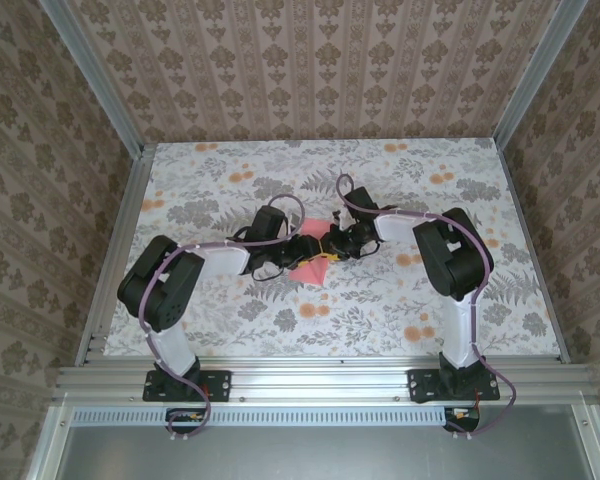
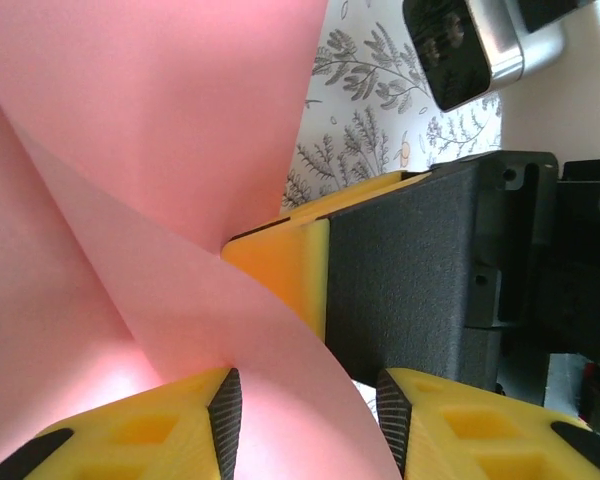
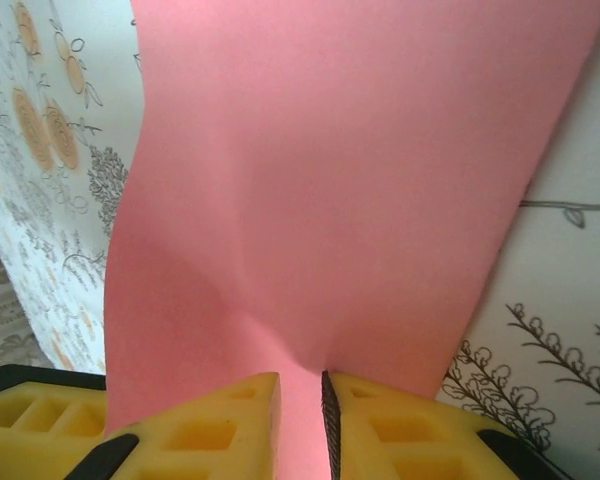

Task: Fold a paper plane with a square sheet of paper (pick it up from the middle)
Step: Fold the triangle a second time at the center of the table.

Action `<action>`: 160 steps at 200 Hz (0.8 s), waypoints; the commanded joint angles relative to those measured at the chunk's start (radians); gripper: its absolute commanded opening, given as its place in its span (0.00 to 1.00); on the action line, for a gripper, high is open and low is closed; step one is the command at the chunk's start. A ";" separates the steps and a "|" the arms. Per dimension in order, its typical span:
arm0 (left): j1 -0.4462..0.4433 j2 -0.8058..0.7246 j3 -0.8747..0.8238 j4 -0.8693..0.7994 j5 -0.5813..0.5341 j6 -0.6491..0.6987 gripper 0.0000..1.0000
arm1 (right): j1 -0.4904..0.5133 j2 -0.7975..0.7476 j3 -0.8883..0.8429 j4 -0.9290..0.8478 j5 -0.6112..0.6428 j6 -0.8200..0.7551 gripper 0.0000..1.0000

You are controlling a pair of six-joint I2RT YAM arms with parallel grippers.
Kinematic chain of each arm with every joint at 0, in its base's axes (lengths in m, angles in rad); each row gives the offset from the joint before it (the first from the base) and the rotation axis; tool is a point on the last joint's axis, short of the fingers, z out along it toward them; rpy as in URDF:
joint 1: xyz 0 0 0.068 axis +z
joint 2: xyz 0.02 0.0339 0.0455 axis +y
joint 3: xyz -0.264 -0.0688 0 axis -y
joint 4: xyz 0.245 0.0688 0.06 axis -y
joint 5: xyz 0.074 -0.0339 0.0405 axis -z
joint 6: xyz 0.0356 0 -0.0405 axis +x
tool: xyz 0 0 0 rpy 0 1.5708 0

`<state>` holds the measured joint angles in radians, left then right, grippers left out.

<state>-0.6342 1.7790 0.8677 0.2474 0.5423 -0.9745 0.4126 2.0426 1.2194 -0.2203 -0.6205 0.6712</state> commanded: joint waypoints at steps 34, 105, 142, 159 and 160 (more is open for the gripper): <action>-0.002 0.043 -0.017 0.136 -0.004 -0.023 0.43 | -0.025 0.014 -0.058 0.021 -0.078 0.107 0.22; 0.008 -0.004 -0.101 0.236 0.002 -0.018 0.49 | -0.058 0.018 -0.100 0.029 -0.055 0.145 0.23; 0.008 -0.019 -0.122 0.274 0.004 -0.013 0.52 | -0.057 0.024 -0.105 0.028 -0.047 0.145 0.25; 0.008 -0.033 -0.124 0.265 -0.004 -0.004 0.54 | -0.058 0.026 -0.108 0.027 -0.042 0.143 0.27; 0.008 -0.034 -0.125 0.263 -0.004 -0.003 0.54 | -0.058 0.026 -0.108 0.027 -0.042 0.143 0.27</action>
<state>-0.6334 1.7885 0.7559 0.4736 0.5457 -0.9886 0.3641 2.0411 1.1610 -0.1009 -0.7265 0.7929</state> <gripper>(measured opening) 0.529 0.253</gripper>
